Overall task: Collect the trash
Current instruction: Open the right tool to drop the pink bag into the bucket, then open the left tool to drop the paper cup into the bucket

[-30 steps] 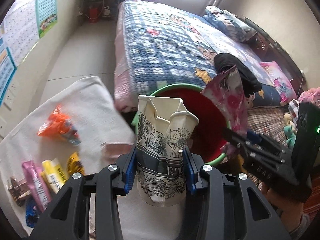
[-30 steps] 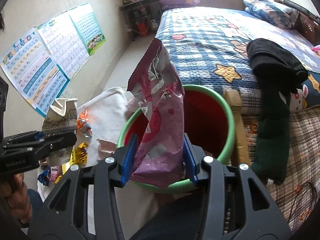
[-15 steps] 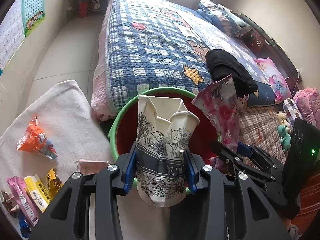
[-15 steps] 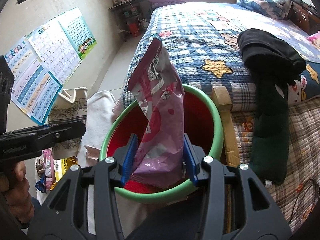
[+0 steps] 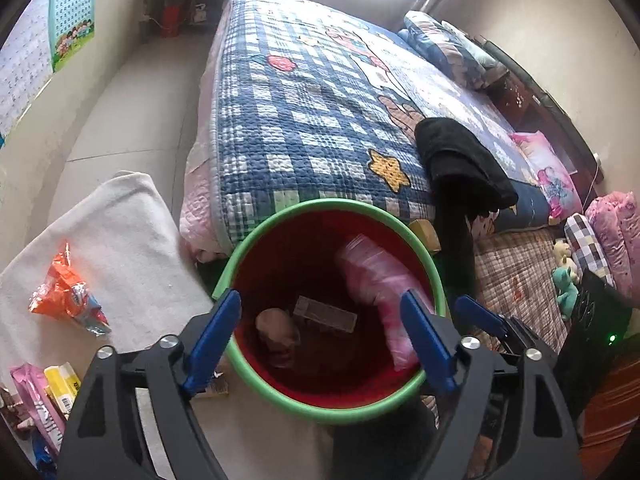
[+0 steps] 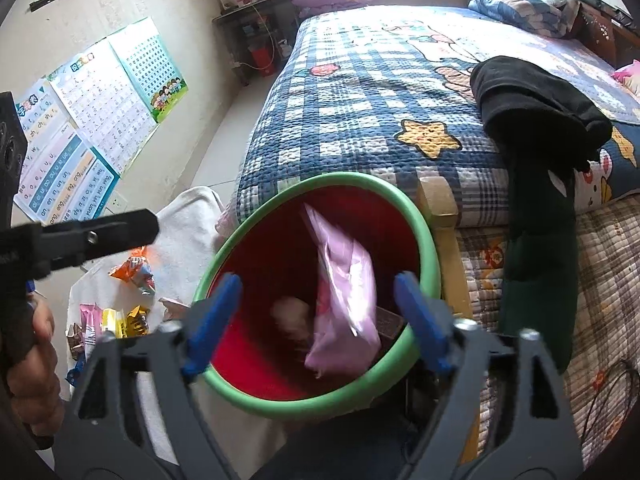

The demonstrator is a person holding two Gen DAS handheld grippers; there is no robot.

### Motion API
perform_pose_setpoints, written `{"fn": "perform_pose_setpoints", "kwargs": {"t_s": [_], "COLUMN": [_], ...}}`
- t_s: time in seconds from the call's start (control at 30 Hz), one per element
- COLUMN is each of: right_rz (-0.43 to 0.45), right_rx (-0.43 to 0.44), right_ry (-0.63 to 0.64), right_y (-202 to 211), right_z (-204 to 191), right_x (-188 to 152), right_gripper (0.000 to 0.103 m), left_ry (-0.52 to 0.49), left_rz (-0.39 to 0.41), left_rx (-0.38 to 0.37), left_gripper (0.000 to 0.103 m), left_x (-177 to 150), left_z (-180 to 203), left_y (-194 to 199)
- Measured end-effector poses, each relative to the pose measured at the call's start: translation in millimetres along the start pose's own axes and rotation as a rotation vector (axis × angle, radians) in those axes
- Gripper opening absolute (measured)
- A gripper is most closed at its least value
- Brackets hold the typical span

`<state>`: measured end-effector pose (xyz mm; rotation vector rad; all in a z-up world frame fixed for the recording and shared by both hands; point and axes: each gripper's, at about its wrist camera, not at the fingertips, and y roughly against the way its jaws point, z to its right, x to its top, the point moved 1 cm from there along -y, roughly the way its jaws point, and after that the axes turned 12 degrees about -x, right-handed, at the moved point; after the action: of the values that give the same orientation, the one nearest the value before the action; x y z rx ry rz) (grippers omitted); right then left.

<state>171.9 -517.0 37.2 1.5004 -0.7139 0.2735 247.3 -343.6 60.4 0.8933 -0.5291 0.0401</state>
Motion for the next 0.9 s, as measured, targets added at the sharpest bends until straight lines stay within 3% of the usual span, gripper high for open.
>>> {"fn": "perform_pose_setpoints", "kwargs": {"t_s": [0.13,0.4,0.9], "right_rz": [0.015,0.008,0.009], "right_rx": [-0.015,-0.015,0.077], "right_ry": [0.013,0.049,0.170], "right_y": [4.3,12.6,31.9], "right_z": [-4.2,-25.2,-99.1], "right_x": [-1.8,-10.4,-38.3], "right_gripper": [0.098,0.098,0.098], "left_ry": [-0.008,-0.035,0.086], "left_rz": [0.033,0.055,0.100], "left_rx": [0.024,0.111,0.200], "left_gripper": [0.091,0.095,0.095], "left_x": [-2.2,-20.7,-85.8], "left_z": [-3.5,-20.1,-93.0], "left_y": [15.7,52.4,131.3]}}
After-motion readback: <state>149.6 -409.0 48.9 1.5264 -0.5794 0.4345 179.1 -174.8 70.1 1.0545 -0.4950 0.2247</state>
